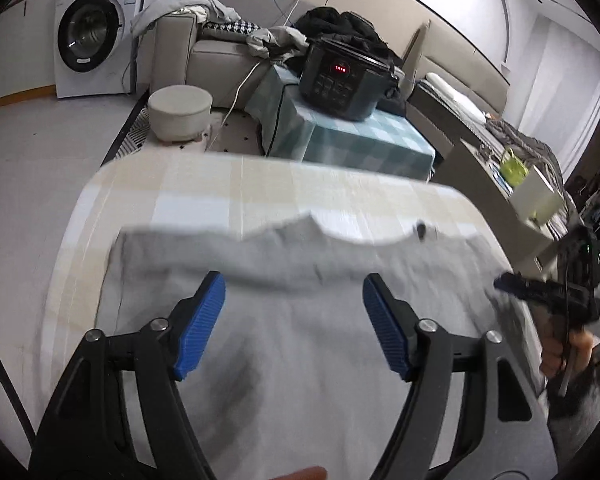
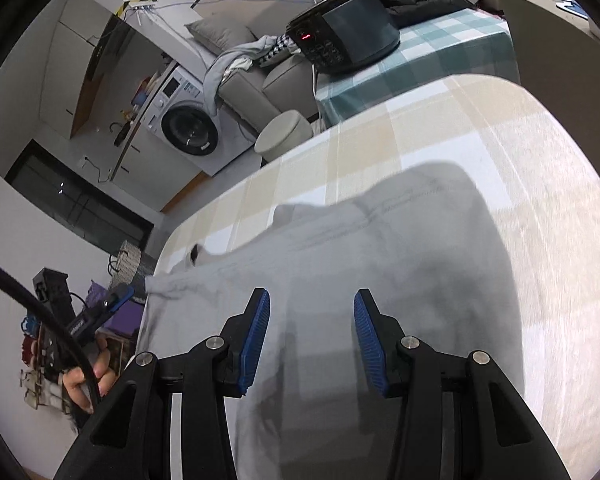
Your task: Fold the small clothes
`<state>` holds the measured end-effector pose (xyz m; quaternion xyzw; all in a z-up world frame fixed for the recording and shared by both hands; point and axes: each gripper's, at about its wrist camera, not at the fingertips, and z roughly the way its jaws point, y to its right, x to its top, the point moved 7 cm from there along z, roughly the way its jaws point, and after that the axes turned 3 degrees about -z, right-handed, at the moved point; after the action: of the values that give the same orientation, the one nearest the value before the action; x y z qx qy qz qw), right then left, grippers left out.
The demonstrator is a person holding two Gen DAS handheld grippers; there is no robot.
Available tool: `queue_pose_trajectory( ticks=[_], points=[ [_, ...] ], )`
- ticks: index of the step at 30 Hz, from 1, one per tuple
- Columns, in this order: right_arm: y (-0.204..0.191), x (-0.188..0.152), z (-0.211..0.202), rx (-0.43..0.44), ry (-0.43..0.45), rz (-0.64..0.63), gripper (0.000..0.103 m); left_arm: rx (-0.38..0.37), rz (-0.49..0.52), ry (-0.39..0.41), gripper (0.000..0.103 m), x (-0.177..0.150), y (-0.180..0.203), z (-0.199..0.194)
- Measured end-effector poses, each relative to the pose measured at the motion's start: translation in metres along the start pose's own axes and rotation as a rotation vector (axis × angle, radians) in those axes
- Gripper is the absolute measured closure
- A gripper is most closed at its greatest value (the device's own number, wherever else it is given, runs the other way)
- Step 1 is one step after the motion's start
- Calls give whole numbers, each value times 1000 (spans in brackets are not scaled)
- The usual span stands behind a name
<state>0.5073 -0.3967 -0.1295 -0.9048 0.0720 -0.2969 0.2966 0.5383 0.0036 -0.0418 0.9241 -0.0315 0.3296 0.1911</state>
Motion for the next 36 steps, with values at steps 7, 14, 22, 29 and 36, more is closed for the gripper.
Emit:
queue_pose_trajectory(
  ticks=[7, 14, 22, 29, 36],
  points=[
    [-12, -50, -54, -3, 32, -27, 33, 45, -8, 10, 1, -84, -1, -76],
    [-21, -122, -101, -34, 32, -63, 23, 15, -20, 30, 1, -151, 16, -127],
    [-62, -167, -141, -123, 80, -272, 16, -20, 41, 64, 1, -198, 60, -167],
    [-74, -140, -123, -236, 150, -464, 1, -12, 60, 67, 1, -213, 79, -171],
    [-19, -99, -46, -433, -1, -424, 1, 9, 65, 65, 1, -212, 87, -160]
  ],
)
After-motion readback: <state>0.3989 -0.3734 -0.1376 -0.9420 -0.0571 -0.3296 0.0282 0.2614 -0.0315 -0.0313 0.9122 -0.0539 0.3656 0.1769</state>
